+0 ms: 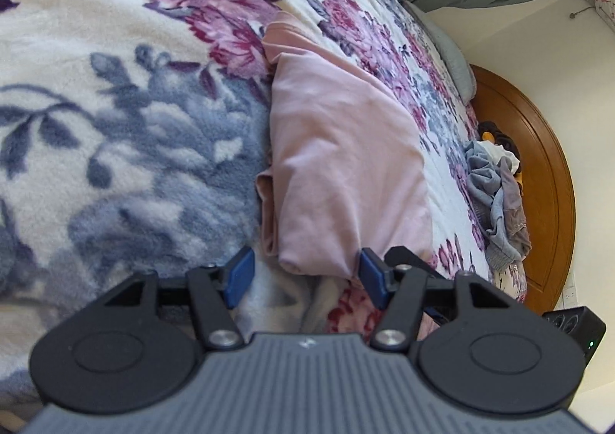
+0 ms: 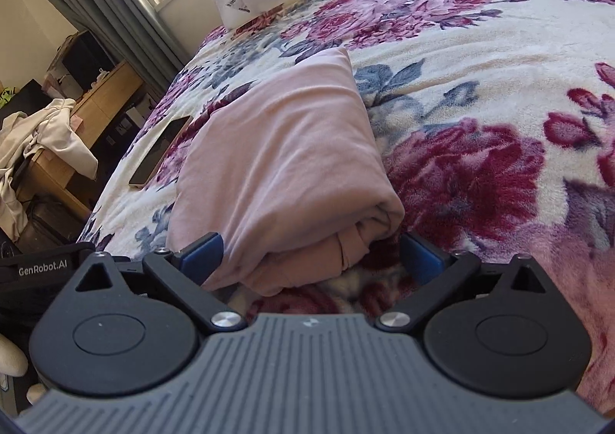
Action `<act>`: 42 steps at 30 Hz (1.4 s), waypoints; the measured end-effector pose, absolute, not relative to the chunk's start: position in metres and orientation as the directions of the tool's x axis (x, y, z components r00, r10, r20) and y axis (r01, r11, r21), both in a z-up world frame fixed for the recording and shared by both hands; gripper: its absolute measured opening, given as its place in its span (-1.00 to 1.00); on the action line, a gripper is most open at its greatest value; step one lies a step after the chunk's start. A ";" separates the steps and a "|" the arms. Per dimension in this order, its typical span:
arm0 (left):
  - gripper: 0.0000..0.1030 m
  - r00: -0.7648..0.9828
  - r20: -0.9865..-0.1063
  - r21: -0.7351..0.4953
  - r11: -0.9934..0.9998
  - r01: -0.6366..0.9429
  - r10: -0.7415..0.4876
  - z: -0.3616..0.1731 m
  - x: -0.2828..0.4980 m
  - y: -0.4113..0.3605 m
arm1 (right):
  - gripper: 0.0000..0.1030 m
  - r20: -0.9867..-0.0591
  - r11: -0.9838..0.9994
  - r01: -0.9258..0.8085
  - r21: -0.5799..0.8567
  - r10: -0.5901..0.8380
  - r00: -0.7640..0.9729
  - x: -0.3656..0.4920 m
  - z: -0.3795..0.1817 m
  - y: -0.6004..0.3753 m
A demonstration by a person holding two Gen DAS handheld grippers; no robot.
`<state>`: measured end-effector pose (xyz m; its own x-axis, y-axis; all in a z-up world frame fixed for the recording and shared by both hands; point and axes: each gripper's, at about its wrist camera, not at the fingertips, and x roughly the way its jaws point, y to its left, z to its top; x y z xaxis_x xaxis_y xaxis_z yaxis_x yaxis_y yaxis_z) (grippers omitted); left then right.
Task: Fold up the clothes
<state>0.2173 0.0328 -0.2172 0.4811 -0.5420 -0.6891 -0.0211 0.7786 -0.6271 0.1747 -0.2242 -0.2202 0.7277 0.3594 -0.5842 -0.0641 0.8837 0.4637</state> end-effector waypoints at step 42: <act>0.89 0.639 -0.456 -0.863 0.482 -0.148 -0.620 -0.224 0.224 0.046 | 0.99 -0.383 0.634 0.017 0.773 0.447 0.808 0.195 -0.243 -0.268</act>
